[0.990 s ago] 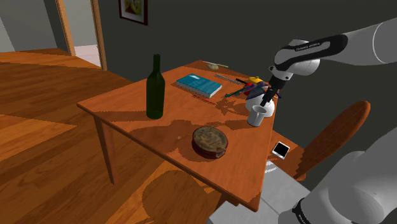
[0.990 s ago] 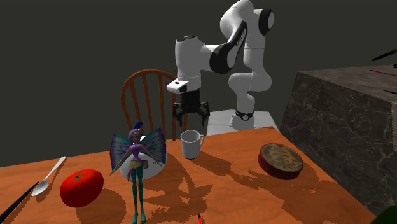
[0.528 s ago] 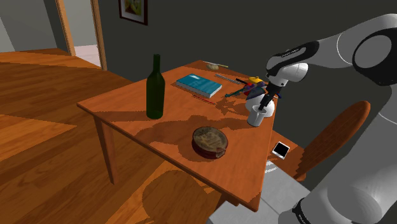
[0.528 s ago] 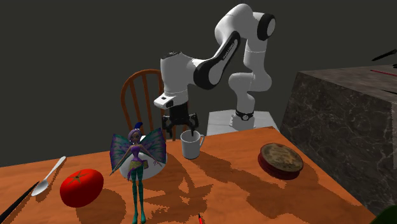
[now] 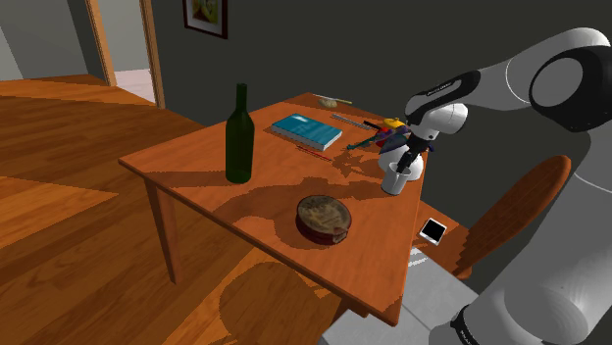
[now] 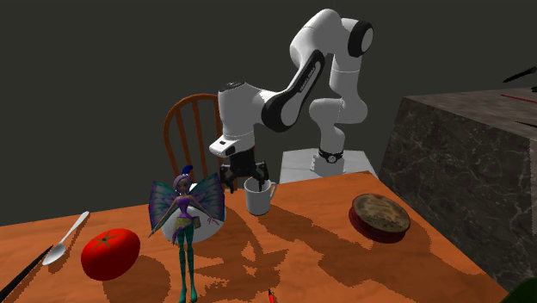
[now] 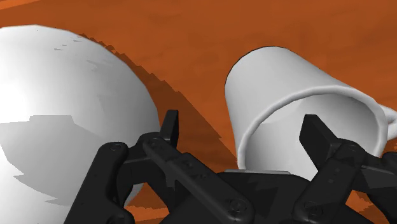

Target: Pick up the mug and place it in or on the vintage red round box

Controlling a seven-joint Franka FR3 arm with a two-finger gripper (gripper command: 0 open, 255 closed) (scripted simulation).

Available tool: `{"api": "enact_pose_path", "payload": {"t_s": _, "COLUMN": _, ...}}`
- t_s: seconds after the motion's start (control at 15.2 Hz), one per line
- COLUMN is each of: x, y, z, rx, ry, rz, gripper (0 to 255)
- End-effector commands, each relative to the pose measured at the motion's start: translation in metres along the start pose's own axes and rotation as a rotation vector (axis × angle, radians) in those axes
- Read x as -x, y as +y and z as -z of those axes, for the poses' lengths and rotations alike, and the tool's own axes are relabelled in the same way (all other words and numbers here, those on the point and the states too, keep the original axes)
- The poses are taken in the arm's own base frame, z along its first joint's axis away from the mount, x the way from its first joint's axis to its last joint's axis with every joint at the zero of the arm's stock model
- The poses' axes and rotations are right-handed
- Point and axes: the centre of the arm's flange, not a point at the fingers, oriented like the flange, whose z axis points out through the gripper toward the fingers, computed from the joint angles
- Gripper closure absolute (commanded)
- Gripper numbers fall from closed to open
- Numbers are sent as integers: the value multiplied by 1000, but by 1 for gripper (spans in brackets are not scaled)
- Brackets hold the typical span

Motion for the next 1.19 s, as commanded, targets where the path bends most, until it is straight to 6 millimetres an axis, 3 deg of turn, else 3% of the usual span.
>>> {"api": "enact_pose_path", "payload": {"t_s": 0.0, "x": 0, "y": 0, "z": -1, "rx": 0, "ry": 0, "rz": 0, "gripper": 0}}
{"api": "enact_pose_path", "payload": {"t_s": 0.2, "x": 0, "y": 0, "z": -1, "rx": 0, "ry": 0, "rz": 0, "gripper": 0}}
{"api": "enact_pose_path", "payload": {"t_s": 0.26, "x": 0, "y": 0, "z": -1, "rx": 0, "ry": 0, "rz": 0, "gripper": 255}}
{"api": "enact_pose_path", "payload": {"t_s": 0.86, "x": 0, "y": 0, "z": -1, "rx": 0, "ry": 0, "rz": 0, "gripper": 255}}
{"api": "enact_pose_path", "payload": {"t_s": 1.12, "x": -1, "y": -1, "z": 20, "rx": 0, "ry": 0, "rz": 0, "gripper": 255}}
